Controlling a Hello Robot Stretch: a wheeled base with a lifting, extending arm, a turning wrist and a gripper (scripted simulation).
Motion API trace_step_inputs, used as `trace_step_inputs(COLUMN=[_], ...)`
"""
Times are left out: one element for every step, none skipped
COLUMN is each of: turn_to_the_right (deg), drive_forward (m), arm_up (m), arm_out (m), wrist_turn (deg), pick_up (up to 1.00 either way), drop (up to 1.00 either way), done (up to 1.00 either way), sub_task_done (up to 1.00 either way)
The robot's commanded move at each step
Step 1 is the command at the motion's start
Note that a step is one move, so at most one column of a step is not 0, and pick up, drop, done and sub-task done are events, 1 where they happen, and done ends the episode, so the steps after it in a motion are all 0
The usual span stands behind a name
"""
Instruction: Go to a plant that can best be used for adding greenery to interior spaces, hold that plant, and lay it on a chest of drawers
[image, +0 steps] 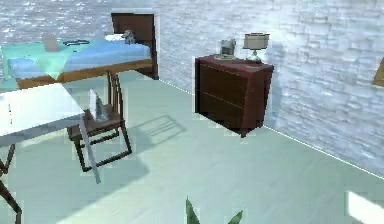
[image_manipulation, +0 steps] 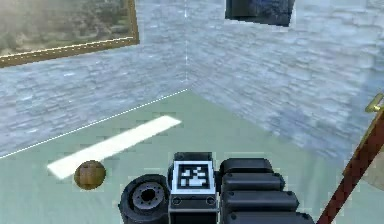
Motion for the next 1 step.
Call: trace_step_inputs(turn_to_the_right=[0.0], drive_forward=[1.0], arm_up=[0.0], arm_out=[0.0], wrist_turn=[0.0], pick_up=[0.0], drop=[0.0], done=[0.0], sub_task_done=[0.0])
